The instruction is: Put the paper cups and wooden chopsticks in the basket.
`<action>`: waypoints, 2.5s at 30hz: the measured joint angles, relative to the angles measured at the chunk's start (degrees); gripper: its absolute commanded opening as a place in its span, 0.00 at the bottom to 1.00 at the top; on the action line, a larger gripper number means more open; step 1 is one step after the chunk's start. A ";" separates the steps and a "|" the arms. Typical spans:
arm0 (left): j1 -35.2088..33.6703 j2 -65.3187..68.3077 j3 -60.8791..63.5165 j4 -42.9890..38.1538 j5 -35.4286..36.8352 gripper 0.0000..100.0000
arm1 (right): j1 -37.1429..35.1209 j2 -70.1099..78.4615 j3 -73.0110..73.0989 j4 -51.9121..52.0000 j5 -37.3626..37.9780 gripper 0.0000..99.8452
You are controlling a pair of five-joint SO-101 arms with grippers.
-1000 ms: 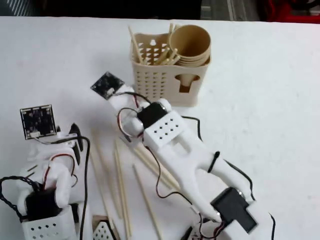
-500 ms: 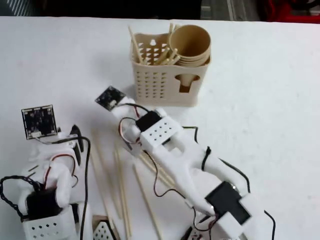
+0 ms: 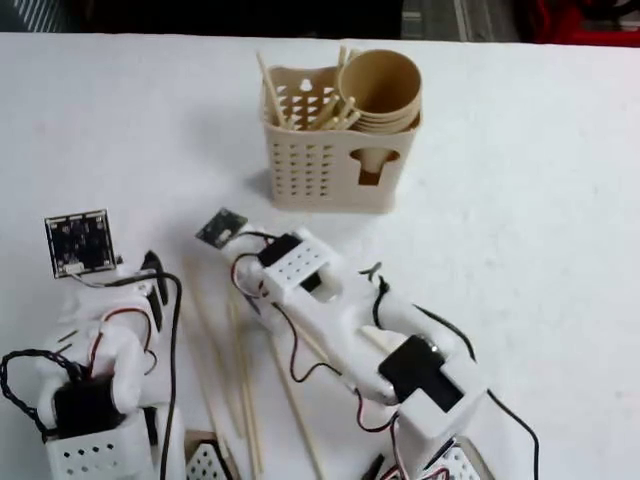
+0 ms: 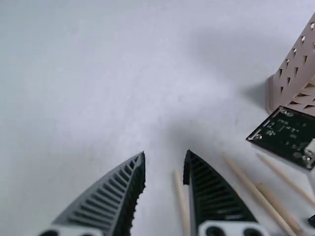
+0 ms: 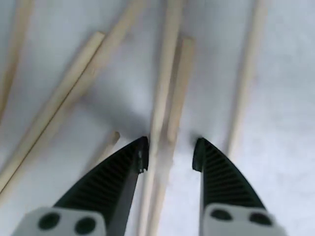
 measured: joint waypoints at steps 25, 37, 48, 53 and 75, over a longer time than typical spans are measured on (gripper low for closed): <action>0.00 0.00 0.00 0.00 0.00 0.14 | -0.97 -12.31 0.97 2.73 1.05 0.02; 0.00 0.00 0.00 0.00 0.00 0.14 | -1.41 -16.18 5.19 4.31 -3.60 0.22; 0.00 0.00 0.00 0.00 0.00 0.14 | -7.30 -9.23 8.97 -1.41 -10.37 0.28; 0.00 0.00 0.00 0.00 0.00 0.14 | -7.74 -5.89 8.88 -4.48 -10.37 0.28; 0.00 0.00 0.00 0.00 0.00 0.14 | -0.26 -3.69 0.62 3.60 -1.85 0.02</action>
